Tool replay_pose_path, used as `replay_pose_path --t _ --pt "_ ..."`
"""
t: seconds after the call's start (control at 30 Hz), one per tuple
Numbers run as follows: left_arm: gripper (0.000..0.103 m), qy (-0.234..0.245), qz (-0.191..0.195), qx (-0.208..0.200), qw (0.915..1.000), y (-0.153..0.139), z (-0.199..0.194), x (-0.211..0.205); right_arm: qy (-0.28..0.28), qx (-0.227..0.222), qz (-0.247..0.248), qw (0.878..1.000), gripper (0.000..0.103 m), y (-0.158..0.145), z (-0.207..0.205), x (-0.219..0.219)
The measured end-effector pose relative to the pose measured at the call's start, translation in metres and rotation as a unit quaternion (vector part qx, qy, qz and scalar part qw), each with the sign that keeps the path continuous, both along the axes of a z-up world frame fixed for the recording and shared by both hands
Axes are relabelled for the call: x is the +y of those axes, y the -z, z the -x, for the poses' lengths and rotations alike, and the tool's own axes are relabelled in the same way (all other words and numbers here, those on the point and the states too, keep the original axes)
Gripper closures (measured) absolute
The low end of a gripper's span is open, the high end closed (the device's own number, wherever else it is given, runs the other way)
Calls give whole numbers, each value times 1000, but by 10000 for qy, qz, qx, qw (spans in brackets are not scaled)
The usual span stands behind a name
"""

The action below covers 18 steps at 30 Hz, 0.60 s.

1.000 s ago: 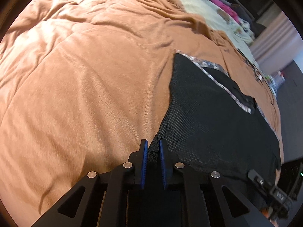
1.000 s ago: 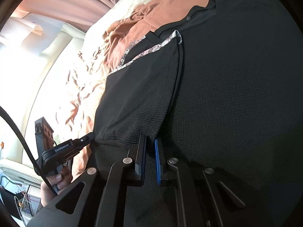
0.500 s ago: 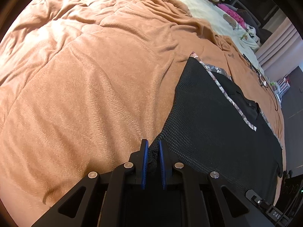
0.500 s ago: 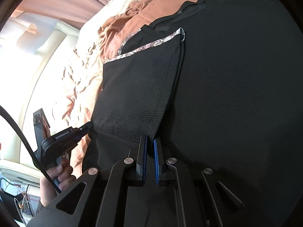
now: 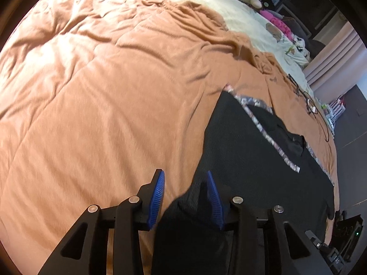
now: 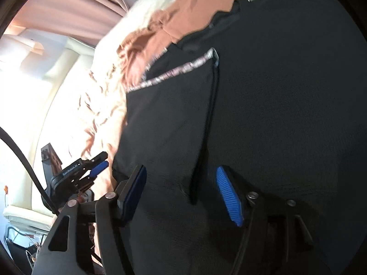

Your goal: Fold small clothes

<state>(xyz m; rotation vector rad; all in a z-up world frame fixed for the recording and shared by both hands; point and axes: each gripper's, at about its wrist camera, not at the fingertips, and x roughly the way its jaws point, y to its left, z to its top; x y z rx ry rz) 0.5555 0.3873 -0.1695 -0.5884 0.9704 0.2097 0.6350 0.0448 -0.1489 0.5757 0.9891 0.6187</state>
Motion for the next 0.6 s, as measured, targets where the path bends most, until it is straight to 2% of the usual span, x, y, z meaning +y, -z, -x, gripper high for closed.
replay_pose_path --t 0.13,0.3,0.43,0.6 --pt "62 86 -17 5 10000 4 -17 4 -1 -68 -76 9999 40 6 -7 -2" --pt "62 218 198 -91 9995 10 -38 4 29 25 -265 9996 40 18 -24 -6" --pt "62 534 18 5 9986 13 -64 -9 6 -40 -222 9997 40 21 -30 -1" --pt "62 678 -131 48 9976 16 -91 -16 -1 -58 -284 9996 40 23 -31 -3"
